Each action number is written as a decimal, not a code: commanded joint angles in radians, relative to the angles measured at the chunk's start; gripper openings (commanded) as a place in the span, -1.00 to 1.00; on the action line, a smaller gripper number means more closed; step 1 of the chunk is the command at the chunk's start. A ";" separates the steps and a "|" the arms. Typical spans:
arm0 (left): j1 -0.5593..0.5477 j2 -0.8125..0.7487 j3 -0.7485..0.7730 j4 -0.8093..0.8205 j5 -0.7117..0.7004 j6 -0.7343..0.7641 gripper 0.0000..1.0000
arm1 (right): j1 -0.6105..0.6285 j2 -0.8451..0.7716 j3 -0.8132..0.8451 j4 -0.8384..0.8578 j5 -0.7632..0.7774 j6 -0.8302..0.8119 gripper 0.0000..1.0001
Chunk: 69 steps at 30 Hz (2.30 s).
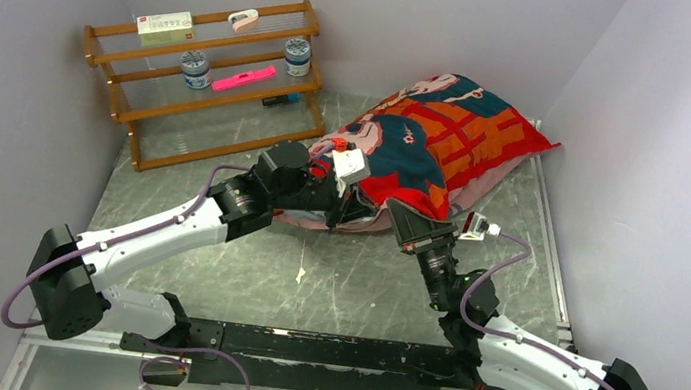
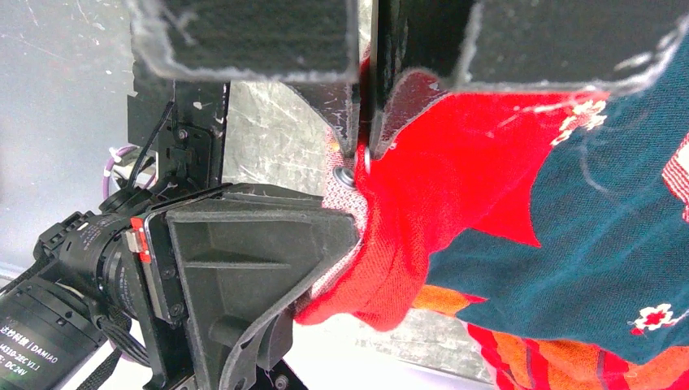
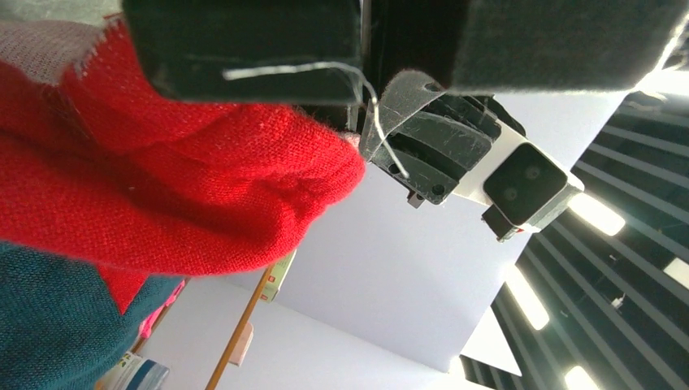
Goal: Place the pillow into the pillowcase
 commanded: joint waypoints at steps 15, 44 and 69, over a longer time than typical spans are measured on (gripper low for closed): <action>-0.009 -0.020 0.041 0.018 -0.015 -0.045 -0.90 | 0.001 0.003 0.005 0.194 -0.045 0.019 -1.00; 0.010 -0.026 0.029 0.018 0.022 -0.067 -0.90 | -0.001 0.029 -0.011 0.215 -0.045 0.041 -1.00; 0.010 -0.084 -0.041 0.023 0.124 0.032 -0.18 | 0.000 0.106 0.009 0.262 -0.020 0.047 -1.00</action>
